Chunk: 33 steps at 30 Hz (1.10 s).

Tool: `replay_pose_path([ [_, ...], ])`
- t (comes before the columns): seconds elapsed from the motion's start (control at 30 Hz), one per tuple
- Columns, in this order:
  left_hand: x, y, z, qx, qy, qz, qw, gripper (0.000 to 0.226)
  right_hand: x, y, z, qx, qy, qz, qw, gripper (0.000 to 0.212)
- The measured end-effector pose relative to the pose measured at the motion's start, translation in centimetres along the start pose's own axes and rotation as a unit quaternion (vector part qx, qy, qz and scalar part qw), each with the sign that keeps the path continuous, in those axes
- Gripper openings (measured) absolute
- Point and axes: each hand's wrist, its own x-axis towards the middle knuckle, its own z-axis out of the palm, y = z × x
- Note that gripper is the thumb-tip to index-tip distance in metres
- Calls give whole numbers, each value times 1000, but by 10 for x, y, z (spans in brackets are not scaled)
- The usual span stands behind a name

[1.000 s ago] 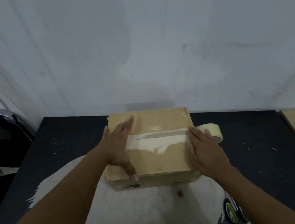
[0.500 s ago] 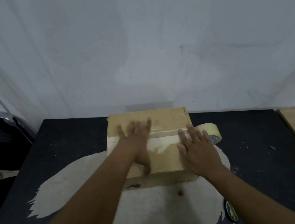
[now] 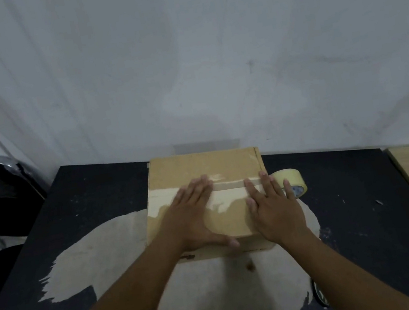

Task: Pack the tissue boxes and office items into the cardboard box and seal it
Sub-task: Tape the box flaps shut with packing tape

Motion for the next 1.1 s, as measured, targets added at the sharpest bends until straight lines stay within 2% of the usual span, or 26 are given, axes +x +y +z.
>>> replay_pose_path([
  [0.23,-46,-82,-22,10,-12,-122,992,114,1,2,-1,-11,-5,-3,1000,80],
  [0.3,-48,-76,-16,16,-13,-159,987,109,1,1,-1,-21,-12,-4,1000,81],
  [0.43,-37,-28,-8,27,64,-248,966,122,3,-4,-3,-21,-23,2,1000,85],
  [0.5,-25,4,-6,15,70,-214,974,125,3,-5,-3,-22,-27,4,999,86],
  [0.63,-2,59,10,-30,2,-69,997,109,0,-3,-2,-32,-24,-8,999,85],
  [0.7,0,56,11,-44,2,-24,999,109,-1,-1,-2,-28,-19,-11,999,83],
  [0.8,-12,22,5,-31,-4,17,999,129,0,1,-1,-8,-16,-4,1000,80],
  [0.9,-30,-10,1,-7,6,8,1000,145,-1,1,0,-5,-5,-7,1000,78],
  [1.1,-50,-38,0,-9,42,-54,998,147,-2,0,-2,8,0,-2,1000,77],
])
